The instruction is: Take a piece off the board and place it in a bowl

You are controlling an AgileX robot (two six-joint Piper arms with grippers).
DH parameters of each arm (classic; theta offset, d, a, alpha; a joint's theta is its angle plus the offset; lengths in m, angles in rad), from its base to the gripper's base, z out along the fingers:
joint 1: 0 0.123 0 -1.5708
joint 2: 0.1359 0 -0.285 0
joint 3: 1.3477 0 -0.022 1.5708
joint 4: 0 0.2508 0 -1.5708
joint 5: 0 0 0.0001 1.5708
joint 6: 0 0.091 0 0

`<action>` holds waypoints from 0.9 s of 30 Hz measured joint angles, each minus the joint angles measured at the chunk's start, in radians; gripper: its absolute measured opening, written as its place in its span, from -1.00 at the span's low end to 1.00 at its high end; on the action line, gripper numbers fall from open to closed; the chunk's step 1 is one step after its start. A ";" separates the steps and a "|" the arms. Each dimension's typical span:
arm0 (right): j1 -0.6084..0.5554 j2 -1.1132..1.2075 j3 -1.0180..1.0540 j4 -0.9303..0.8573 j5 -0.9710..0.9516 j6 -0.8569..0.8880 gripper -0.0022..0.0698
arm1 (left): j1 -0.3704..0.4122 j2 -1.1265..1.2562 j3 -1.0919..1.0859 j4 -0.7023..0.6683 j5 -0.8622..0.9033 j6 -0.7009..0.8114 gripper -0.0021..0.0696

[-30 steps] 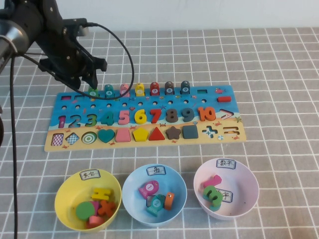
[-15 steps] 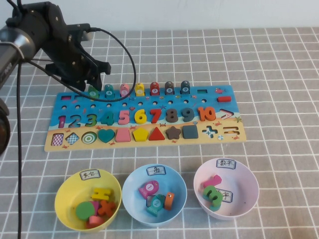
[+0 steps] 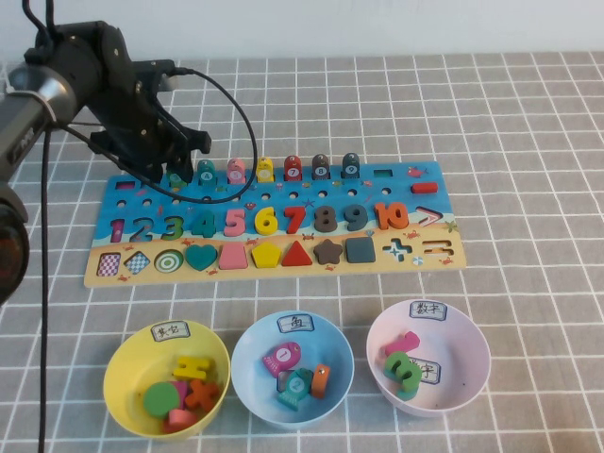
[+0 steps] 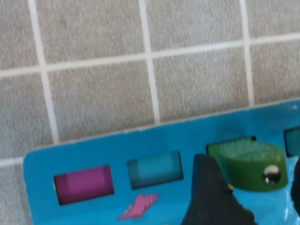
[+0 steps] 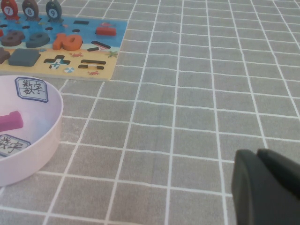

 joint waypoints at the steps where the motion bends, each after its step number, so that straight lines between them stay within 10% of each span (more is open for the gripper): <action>1: 0.000 0.000 0.000 0.000 0.000 0.000 -0.99 | 0.000 0.000 0.000 0.002 -0.008 0.000 -0.04; 27: 0.000 0.000 0.000 0.000 0.000 0.000 -0.99 | 0.000 0.015 0.000 0.002 -0.054 0.002 -0.04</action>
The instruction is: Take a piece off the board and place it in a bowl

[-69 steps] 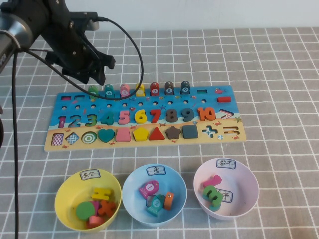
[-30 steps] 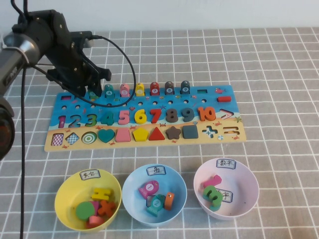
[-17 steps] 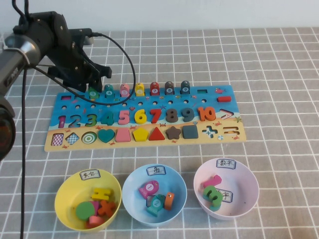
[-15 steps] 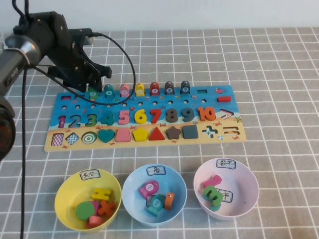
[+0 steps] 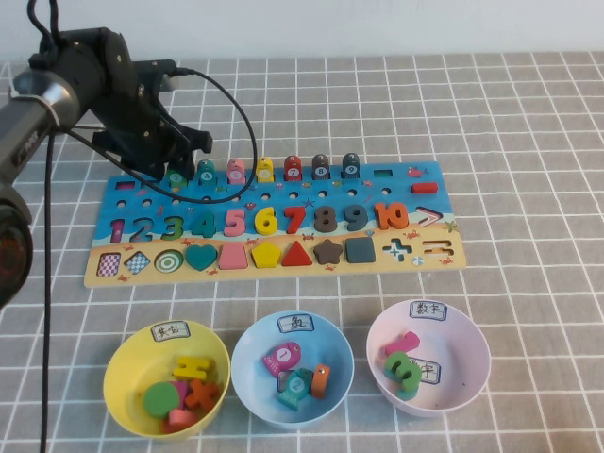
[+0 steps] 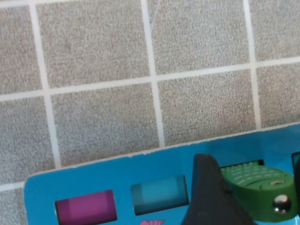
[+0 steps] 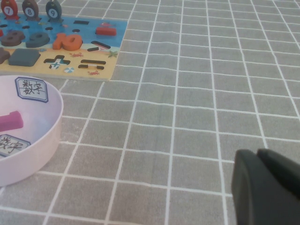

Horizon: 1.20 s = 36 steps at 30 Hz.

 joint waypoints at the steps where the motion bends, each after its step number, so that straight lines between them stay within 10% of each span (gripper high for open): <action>1: 0.000 0.000 0.000 0.000 0.000 0.000 -0.99 | 0.000 0.000 0.000 0.000 0.000 0.000 -0.04; 36: 0.000 0.000 0.000 0.000 0.000 0.000 -0.99 | 0.000 0.001 -0.058 0.000 0.059 0.001 -0.40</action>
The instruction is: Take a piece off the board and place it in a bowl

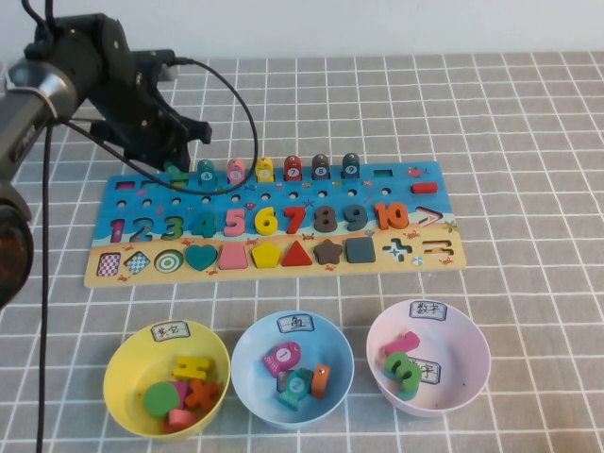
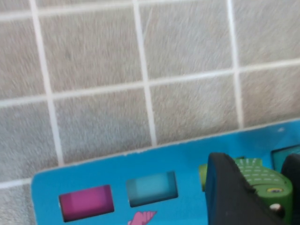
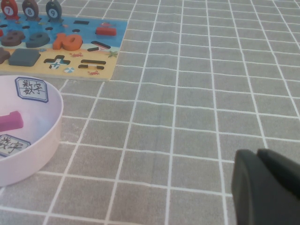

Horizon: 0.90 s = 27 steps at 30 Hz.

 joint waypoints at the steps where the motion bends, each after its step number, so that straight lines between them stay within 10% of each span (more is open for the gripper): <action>1: 0.000 0.000 0.000 0.000 0.000 0.000 -0.99 | 0.000 0.000 -0.010 0.000 0.005 0.000 -0.40; 27: 0.000 0.000 0.000 0.000 0.000 0.000 -0.99 | -0.044 -0.372 -0.038 0.013 0.166 0.037 -0.40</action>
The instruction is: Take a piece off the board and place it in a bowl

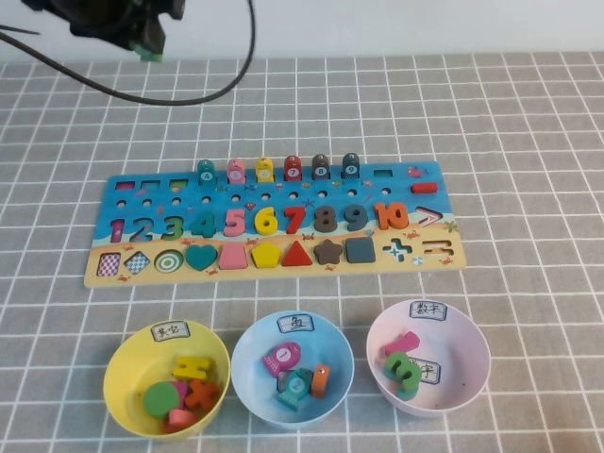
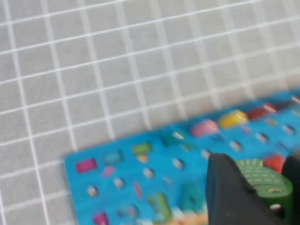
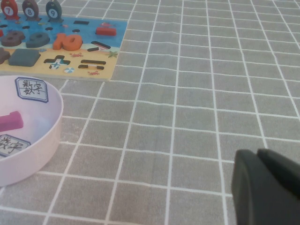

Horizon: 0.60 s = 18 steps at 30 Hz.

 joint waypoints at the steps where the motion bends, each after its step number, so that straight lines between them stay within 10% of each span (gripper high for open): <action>1: 0.000 0.000 0.000 0.000 0.000 0.000 -0.99 | -0.017 -0.035 0.031 0.002 0.000 0.004 -0.40; 18: 0.000 0.000 0.000 0.000 0.000 0.000 -0.99 | -0.306 -0.556 0.806 0.051 0.004 -0.016 -0.40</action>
